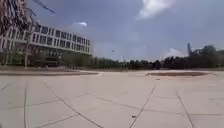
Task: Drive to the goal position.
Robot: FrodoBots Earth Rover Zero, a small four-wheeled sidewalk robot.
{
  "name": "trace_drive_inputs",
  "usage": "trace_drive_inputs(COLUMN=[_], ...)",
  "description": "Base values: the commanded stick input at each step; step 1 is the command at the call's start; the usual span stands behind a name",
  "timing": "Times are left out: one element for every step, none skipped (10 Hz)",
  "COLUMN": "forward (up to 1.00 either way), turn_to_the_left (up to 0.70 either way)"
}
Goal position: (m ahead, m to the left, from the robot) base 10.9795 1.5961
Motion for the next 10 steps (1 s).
trace_drive_inputs(forward=[0.7,0.7,0.7,0.7,0.7,0.7,0.7,0.7,0.7,0.7], turn_to_the_left=[0.0,0.0,0.0,0.0,0.0,0.0,0.0,0.0,0.0,0.0])
